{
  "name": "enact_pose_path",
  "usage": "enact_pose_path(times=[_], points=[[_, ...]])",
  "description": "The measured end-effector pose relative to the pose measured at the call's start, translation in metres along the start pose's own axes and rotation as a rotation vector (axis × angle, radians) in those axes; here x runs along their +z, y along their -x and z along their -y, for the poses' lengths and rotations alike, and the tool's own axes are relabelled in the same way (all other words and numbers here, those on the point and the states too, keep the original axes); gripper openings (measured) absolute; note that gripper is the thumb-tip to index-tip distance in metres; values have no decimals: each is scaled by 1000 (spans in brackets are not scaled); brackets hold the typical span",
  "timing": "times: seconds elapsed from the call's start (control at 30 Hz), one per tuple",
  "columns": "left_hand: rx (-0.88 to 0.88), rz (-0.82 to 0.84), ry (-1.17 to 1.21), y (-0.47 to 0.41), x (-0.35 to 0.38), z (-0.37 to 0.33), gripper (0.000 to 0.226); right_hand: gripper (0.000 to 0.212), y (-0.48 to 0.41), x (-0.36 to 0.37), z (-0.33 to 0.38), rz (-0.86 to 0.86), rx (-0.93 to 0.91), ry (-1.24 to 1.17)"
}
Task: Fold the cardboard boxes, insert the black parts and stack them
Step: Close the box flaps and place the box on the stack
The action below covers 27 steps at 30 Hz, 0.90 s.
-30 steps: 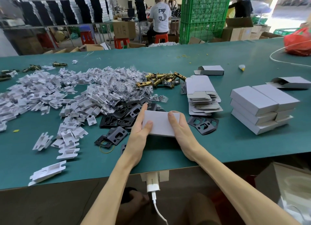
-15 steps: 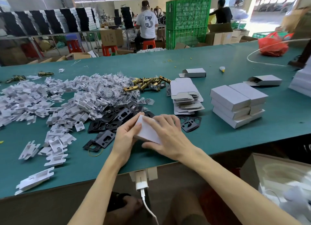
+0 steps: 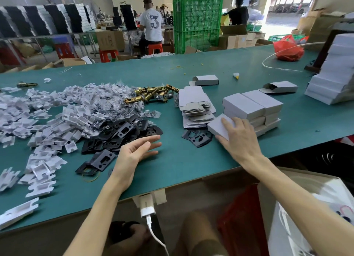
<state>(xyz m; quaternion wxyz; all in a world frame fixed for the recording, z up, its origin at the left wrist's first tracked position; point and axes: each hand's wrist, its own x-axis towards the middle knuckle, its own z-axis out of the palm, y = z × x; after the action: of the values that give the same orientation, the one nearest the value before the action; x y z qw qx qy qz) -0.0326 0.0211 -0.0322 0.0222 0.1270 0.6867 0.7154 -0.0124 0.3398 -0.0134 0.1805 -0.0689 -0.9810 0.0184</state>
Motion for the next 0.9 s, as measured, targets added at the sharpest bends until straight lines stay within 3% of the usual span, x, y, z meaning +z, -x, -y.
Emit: enact_pose_path(times=[0.17, 0.33, 0.47, 0.6, 0.9], points=[[4, 3, 2, 1, -1, 0, 30, 52, 0, 10, 11, -85, -58, 48], [4, 4, 10, -1, -2, 2, 30, 55, -5, 7, 33, -116, -195, -129], [10, 19, 4, 0, -3, 3, 30, 52, -5, 8, 35, -14, -198, -388], [8, 27, -11, 0, -3, 4, 30, 43, 2, 16, 32, 85, -79, -695], [5, 12, -30, 2, -2, 3, 29, 48, -13, 16, 21, 122, 3, -731]])
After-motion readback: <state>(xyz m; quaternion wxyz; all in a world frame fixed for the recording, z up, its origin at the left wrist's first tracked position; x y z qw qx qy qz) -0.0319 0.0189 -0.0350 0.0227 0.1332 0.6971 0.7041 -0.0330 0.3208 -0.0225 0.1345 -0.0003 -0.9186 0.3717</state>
